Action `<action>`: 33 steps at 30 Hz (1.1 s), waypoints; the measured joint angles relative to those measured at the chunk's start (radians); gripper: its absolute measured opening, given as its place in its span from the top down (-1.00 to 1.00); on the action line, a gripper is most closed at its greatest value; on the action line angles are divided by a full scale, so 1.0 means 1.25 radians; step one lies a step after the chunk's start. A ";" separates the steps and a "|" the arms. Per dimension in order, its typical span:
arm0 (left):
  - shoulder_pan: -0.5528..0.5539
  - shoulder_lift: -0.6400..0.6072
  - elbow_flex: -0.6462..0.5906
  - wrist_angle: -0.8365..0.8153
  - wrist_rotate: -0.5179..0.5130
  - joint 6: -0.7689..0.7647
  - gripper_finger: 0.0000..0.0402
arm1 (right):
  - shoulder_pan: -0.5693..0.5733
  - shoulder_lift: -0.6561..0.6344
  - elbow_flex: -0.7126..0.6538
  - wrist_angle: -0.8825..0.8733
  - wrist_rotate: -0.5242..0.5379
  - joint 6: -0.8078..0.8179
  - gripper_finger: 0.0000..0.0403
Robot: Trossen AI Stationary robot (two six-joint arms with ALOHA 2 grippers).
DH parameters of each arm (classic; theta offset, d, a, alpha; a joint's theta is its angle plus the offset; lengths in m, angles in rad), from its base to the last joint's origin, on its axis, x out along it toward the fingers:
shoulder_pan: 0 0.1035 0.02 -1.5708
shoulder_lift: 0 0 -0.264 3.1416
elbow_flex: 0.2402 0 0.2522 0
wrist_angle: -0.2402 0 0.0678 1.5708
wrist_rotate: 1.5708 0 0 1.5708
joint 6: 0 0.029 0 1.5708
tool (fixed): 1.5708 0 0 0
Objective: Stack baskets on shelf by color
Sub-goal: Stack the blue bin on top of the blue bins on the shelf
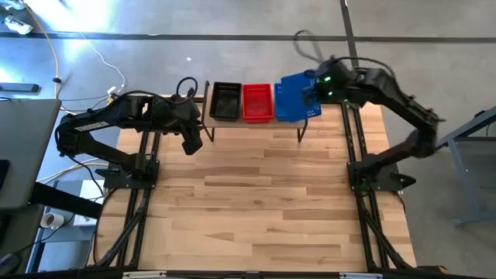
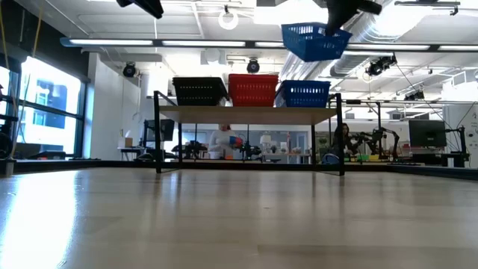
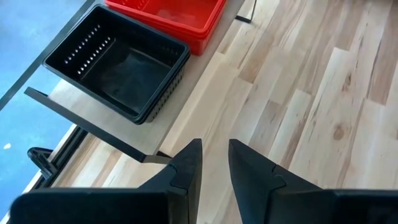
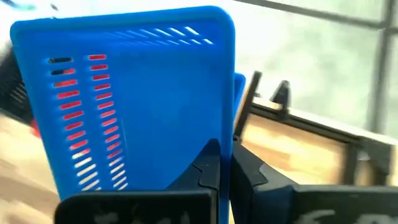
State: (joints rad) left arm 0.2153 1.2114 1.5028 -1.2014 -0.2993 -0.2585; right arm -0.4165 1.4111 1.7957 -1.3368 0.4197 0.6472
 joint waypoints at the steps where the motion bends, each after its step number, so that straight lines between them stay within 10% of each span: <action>1: 0.000 0.000 0.000 0.001 0.000 0.000 0.64 | -0.026 -0.024 -0.027 0.033 -0.024 -0.001 1.00; 17: 0.000 0.000 0.000 0.035 0.000 -0.003 0.64 | -0.304 -0.025 -0.113 0.248 -0.408 0.023 1.00; 33: 0.000 0.000 0.000 0.033 0.009 -0.009 0.64 | -0.292 0.059 -0.112 0.169 -0.432 0.049 1.00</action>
State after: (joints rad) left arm 0.2153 1.2114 1.5024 -1.1603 -0.2886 -0.2697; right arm -0.7816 1.4848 1.6554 -1.1252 -0.1205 0.7086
